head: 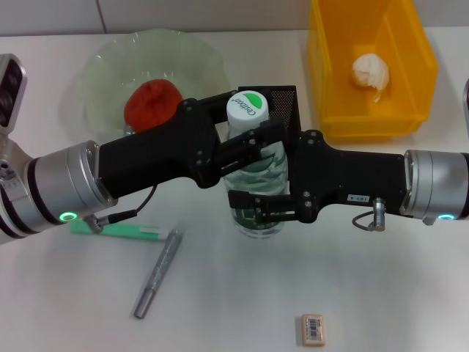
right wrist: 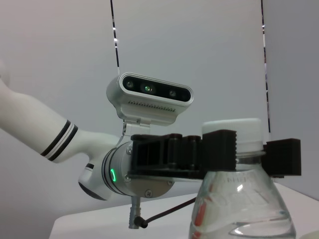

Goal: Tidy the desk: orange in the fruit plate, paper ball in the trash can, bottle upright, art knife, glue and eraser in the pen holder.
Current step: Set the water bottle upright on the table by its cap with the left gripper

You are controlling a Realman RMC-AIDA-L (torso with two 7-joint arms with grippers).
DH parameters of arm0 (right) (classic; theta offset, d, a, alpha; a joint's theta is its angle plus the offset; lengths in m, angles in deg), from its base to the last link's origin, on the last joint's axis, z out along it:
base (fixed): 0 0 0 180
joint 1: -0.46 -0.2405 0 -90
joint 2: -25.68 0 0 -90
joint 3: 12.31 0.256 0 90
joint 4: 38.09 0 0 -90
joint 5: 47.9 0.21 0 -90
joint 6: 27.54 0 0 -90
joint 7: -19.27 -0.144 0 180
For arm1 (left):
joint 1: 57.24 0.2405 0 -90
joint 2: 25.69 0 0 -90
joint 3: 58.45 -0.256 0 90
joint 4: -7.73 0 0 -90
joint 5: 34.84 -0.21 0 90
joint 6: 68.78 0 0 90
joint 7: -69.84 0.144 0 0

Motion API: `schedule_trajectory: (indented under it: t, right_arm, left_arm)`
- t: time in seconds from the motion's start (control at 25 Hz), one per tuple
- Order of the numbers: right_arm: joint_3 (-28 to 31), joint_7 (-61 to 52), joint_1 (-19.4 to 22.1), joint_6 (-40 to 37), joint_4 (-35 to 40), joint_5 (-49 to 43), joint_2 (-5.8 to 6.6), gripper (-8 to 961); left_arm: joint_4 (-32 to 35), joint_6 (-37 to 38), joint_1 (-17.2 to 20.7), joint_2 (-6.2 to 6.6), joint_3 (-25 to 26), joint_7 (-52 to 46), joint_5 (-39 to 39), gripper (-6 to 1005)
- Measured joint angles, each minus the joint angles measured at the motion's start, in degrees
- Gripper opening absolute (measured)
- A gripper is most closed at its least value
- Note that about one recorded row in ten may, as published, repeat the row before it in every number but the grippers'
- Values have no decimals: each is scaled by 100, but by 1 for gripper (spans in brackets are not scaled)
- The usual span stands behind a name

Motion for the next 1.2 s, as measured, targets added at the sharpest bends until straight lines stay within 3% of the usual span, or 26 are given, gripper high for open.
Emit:
schedule_trajectory:
  t: [0.2,0.48,0.8,1.2]
  right_arm:
    - [-1,60,8,42,-72,0,0,837]
    - [-3,157,-7,221,-306,-5,6,838]
    - [18,282,16,474,-624,-3,8,837]
    - [52,313,11,491,-777,-4,12,835]
  left_arm:
    - [6,31,4,0,32,0,6,439]
    - [104,94,13,26,60,0,67,439]
    - [1081,176,337,52,172,-205,95,439]
    - [1321,185,398,82,517,-518,105,438]
